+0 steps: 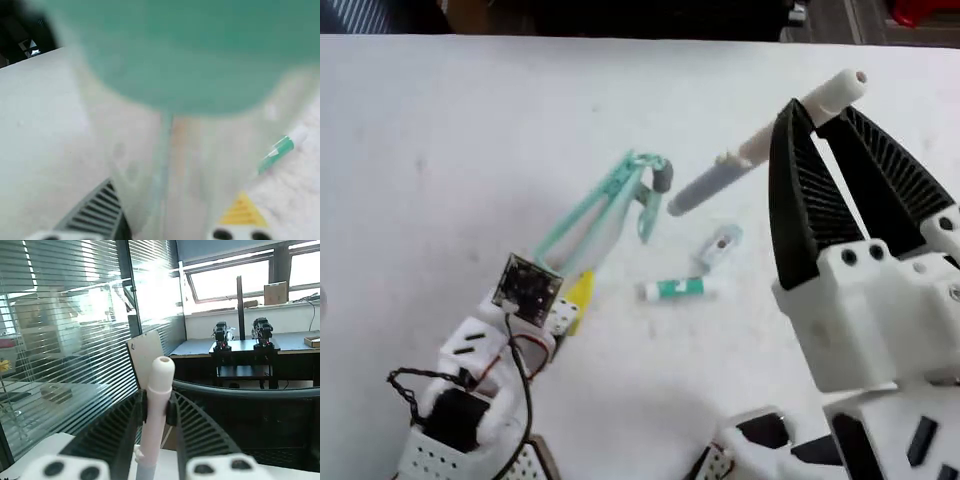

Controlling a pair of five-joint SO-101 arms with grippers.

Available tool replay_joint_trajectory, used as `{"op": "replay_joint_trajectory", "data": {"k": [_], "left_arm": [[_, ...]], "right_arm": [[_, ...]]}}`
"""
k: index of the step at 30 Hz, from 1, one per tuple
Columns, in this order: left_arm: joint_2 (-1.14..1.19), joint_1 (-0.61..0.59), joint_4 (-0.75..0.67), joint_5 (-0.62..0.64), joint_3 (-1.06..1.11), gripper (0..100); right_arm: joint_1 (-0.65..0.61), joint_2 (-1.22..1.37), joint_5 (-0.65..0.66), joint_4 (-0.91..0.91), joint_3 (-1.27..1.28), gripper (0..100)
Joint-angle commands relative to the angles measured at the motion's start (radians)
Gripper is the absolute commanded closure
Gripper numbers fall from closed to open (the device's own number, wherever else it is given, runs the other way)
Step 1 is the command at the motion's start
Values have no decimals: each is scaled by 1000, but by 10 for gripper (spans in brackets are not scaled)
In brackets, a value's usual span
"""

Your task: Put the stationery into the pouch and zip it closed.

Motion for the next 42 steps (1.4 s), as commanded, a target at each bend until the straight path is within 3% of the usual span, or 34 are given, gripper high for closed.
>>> {"op": "replay_joint_trajectory", "data": {"k": [1,10,28,34,42], "left_arm": [[4,18,12,20,-5,823],[4,16,12,17,-5,823],[4,10,8,20,-5,823],[4,10,8,20,-5,823],[4,10,8,20,-5,823]], "right_arm": [[-19,51,6,-28,-2,982],[-202,275,-18,-22,-3,982],[-209,423,-18,27,-3,982],[-280,423,-18,28,-2,982],[-286,407,-17,28,118,982]]}}
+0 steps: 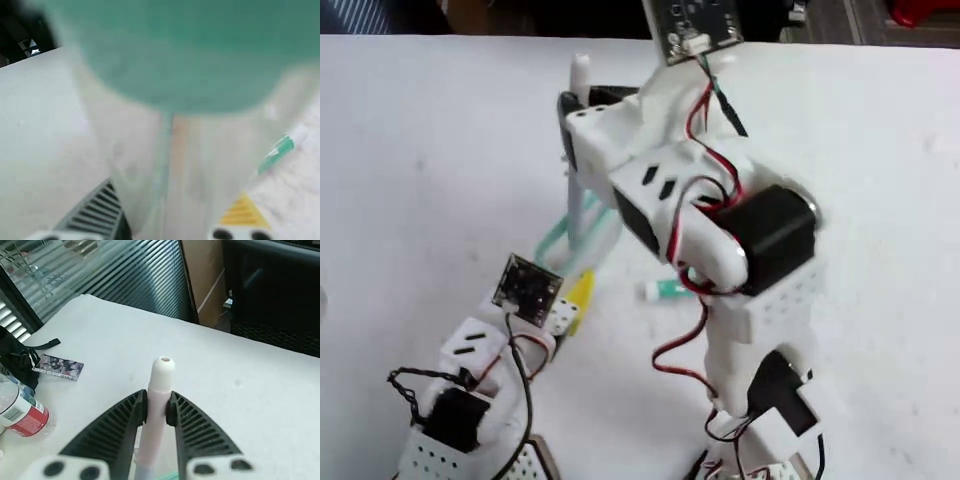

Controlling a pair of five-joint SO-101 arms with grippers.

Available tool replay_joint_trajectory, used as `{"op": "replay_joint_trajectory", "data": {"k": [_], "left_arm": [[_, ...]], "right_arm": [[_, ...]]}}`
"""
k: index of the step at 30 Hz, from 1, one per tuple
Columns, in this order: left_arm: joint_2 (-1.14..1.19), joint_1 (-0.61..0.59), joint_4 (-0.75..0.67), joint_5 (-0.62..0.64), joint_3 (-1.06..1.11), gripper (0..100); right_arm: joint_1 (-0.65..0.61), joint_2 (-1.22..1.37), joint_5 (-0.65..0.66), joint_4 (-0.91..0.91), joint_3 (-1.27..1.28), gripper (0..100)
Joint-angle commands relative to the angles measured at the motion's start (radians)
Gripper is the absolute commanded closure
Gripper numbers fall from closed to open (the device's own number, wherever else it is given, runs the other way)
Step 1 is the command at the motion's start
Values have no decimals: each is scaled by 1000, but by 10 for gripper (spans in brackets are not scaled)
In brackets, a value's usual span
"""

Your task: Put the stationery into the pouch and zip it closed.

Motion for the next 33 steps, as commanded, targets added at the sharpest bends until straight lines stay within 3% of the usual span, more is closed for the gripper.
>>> {"op": "replay_joint_trajectory", "data": {"k": [1,7,12,20,22,26,33], "left_arm": [[4,10,6,20,-5,823],[4,10,6,20,-5,823],[4,10,5,20,-5,823],[4,8,9,18,0,824],[4,8,8,18,0,824],[4,8,8,20,0,824],[4,8,8,18,2,824]], "right_arm": [[-10,-33,-8,18,23,982],[-25,-189,89,18,192,982],[-110,-282,218,-2,453,981],[-136,-424,232,-61,575,976],[-136,-444,232,-59,589,920],[-134,-460,230,-59,640,718],[-136,-460,230,-61,641,718]]}}
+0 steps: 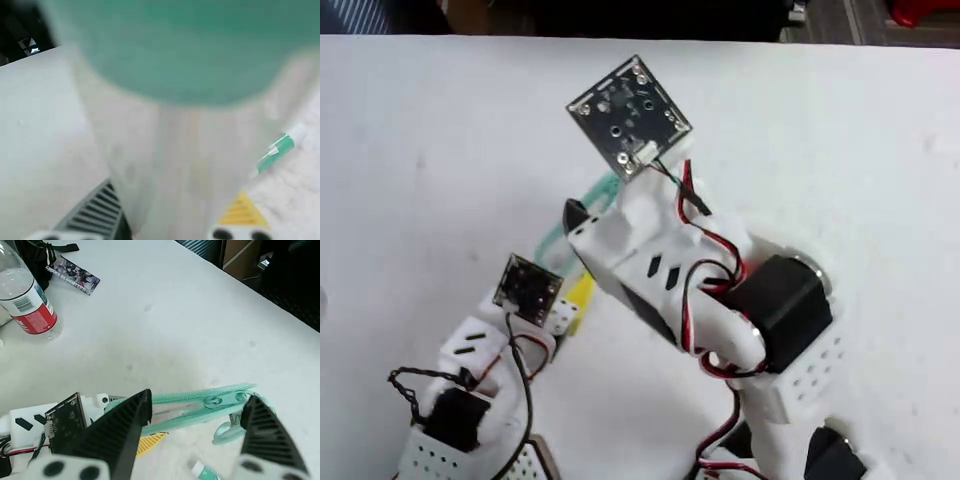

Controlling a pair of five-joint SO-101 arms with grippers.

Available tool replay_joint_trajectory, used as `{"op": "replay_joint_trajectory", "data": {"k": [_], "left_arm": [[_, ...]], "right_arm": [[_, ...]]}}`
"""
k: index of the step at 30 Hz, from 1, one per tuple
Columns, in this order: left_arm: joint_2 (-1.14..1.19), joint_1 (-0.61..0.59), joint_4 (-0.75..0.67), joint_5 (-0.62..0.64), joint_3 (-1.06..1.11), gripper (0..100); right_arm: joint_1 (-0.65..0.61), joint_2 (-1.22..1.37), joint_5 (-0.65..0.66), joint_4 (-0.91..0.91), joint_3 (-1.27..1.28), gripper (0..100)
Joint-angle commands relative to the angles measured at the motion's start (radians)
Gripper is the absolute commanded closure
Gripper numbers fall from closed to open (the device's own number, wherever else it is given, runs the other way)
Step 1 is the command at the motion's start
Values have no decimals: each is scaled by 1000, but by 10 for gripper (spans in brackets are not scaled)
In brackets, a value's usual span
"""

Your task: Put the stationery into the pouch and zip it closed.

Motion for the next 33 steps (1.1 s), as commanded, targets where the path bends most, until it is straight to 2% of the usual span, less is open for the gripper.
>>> {"op": "replay_joint_trajectory", "data": {"k": [1,6,10,14,19,22,26,31,33], "left_arm": [[4,8,8,18,-2,824],[4,8,6,18,-2,824],[4,8,8,18,-2,825],[4,8,6,20,-2,826],[4,-18,5,21,-5,827],[4,-36,5,23,-6,827],[4,-27,5,23,-2,827],[4,-27,5,23,-2,827],[4,-27,5,23,-2,827]], "right_arm": [[-2,-24,12,-19,-8,718],[53,-24,9,-25,-8,718],[151,-25,6,-47,-8,718],[309,-64,-9,-81,-14,718],[533,-85,-167,-102,-6,718],[633,-48,-203,-104,44,718],[687,56,-203,-157,206,718],[684,208,-204,-282,423,718],[670,263,-247,-343,479,718]]}}
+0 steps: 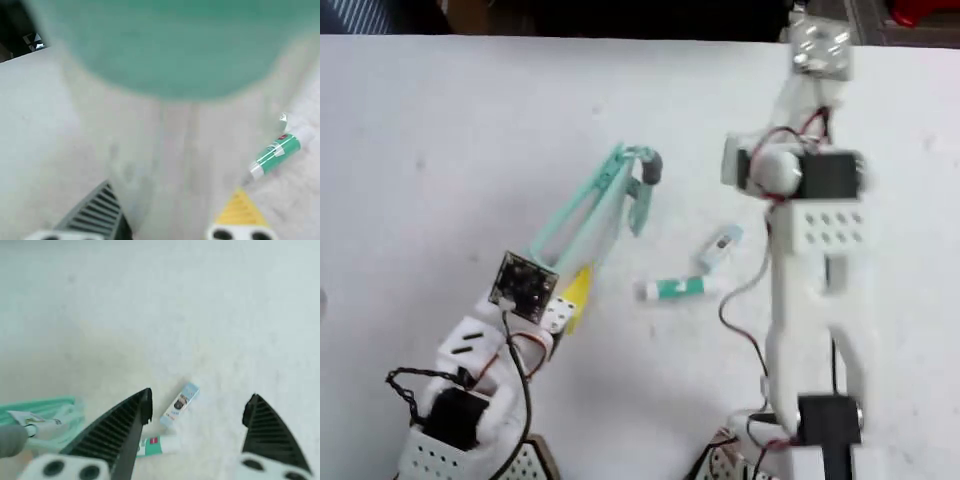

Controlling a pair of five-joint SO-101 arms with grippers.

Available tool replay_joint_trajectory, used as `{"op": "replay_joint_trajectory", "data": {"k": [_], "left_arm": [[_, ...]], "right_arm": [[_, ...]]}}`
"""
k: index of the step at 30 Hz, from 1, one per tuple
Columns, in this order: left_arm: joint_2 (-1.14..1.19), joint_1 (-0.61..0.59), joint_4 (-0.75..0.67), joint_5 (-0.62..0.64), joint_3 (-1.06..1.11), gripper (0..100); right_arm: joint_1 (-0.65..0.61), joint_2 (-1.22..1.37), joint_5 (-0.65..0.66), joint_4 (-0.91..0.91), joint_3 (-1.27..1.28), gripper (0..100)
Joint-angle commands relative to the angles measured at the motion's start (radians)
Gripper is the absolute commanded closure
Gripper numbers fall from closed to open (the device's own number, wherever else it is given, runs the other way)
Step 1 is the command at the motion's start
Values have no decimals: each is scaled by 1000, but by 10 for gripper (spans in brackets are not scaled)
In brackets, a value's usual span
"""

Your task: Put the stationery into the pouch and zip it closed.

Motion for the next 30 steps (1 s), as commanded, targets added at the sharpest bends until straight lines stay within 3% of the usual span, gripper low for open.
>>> {"op": "replay_joint_trajectory", "data": {"k": [1,6,15,24,30], "left_arm": [[4,-1,5,17,-2,827],[4,-1,5,17,-2,827],[4,-1,5,17,-5,827],[4,1,6,17,-2,827],[4,12,8,17,-2,827]], "right_arm": [[-8,74,-89,-111,72,718],[-35,194,-199,-231,120,718],[-116,334,-195,-257,118,718],[-117,344,-193,-268,146,719],[-134,344,-199,-435,227,719]]}}
